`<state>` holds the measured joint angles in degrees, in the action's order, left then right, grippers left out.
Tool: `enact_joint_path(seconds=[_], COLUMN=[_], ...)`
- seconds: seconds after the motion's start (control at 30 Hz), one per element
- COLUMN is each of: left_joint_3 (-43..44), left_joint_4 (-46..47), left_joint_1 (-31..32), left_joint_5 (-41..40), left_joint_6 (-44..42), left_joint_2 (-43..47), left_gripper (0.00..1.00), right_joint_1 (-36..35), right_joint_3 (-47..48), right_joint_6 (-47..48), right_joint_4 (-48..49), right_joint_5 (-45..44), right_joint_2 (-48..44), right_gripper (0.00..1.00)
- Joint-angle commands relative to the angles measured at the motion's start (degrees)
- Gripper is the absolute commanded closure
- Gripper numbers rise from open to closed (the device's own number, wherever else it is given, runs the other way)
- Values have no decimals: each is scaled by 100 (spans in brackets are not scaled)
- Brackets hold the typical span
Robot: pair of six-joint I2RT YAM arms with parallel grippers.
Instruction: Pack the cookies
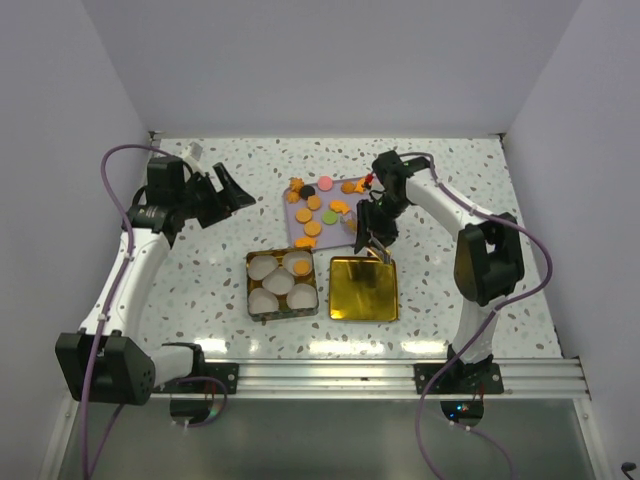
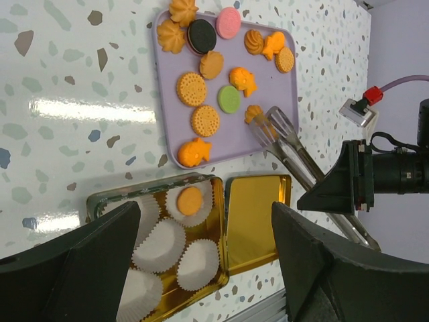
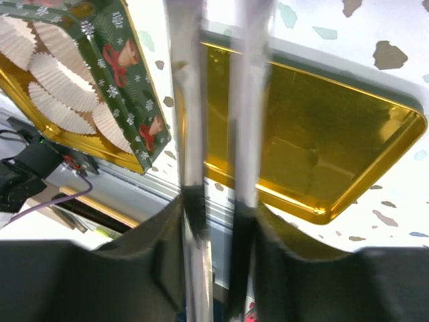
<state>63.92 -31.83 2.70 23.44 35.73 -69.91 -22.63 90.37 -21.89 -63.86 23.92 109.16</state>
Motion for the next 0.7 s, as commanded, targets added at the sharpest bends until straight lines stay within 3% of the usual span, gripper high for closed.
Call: enact_joint_path(seconds=[0.0, 0.33, 0.47, 0.67], left_joint_3=[112, 112, -28, -64], left_joint_4=[239, 292, 528, 959], left_joint_1=[-59, -59, -59, 160], left_joint_5=[108, 187, 607, 1056], left_joint_6=[-180, -198, -119, -31], left_joint_2=[-49, -119, -216, -304], left_gripper=[16, 16, 15, 11], right_joint_1=[31, 22, 22, 22], right_joint_3=[60, -871, -1275, -864], right_joint_6=[-140, -544, -729, -1124], right_joint_4=[101, 1050, 1366, 1762], right_joint_5=[402, 701, 912, 1430], right_joint_2=[-106, 123, -114, -492], right_gripper=[57, 55, 56, 58])
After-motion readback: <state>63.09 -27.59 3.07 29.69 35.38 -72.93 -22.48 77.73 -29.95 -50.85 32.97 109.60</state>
